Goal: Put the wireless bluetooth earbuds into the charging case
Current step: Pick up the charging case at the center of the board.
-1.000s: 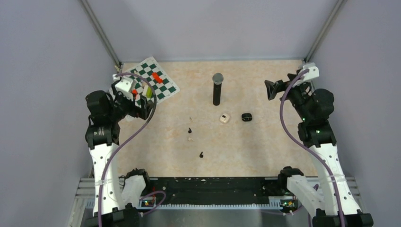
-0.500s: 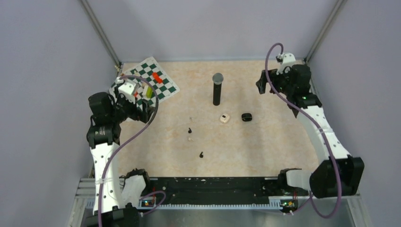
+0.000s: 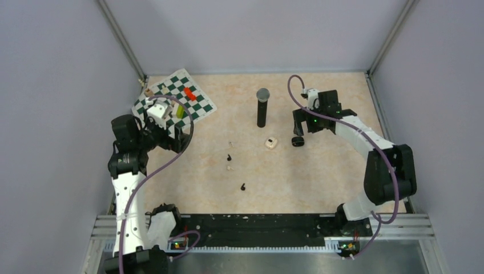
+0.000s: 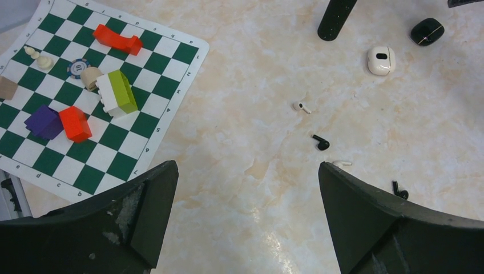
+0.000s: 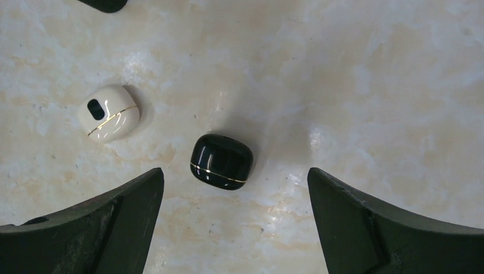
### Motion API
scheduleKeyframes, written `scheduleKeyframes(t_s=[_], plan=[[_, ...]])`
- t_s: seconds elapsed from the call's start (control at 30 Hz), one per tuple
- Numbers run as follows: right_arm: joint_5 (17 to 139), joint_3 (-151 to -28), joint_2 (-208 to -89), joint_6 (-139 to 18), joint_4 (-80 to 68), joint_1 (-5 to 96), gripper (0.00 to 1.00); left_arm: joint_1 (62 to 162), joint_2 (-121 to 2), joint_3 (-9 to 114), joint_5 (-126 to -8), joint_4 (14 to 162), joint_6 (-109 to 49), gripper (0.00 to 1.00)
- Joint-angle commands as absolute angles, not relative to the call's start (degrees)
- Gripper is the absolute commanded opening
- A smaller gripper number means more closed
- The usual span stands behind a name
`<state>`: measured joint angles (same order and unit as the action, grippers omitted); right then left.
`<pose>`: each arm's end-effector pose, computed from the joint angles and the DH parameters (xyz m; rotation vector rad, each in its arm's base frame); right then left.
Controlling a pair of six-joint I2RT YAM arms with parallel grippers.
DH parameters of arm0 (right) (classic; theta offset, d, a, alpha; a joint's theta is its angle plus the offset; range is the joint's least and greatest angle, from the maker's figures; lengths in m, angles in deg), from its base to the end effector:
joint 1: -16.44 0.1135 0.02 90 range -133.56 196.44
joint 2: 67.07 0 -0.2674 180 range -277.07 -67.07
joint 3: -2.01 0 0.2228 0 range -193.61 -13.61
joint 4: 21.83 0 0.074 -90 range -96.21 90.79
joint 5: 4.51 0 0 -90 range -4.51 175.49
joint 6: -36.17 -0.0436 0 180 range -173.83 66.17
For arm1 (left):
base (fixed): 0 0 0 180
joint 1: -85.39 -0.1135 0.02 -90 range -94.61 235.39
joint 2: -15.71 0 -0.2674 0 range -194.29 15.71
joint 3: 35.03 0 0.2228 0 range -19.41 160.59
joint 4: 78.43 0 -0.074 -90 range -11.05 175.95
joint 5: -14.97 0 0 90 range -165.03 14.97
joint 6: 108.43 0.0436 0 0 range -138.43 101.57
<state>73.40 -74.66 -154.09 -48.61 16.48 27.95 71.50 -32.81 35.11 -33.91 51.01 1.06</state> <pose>0.2944 0.0693 0.2529 -0.4469 2.3760 0.3054 0.1462 0.0066 0.3442 0.5167 1.8921 -0.3637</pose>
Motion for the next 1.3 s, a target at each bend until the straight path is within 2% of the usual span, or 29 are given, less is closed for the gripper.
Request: scheduleKeyframes(t_s=[0.0, 0.2, 0.77, 1.03, 1.27], plan=[[71.5, -76.1, -159.0, -45.2, 17.8, 30.3, 0.94, 71.4, -32.3, 34.1, -32.3, 52.1, 2.1, 0.99], [65.3, -76.1, -163.8, -45.1, 16.9, 31.3, 0.94, 71.4, -32.0, 34.2, -31.9, 52.2, 2.1, 0.99], [69.6, -74.2, -168.0, -46.4, 10.0, 31.8, 0.93, 71.4, -32.8, 34.1, -30.9, 52.2, 1.9, 0.99], [67.8, -76.1, -169.8, -46.0, 12.9, 32.1, 0.93, 71.4, -33.2, 34.3, -30.9, 52.2, 1.7, 0.99], [66.5, -77.3, -166.1, -42.4, 18.0, 32.2, 0.9, 71.4, -32.9, 34.3, -30.7, 52.2, 1.7, 0.99]])
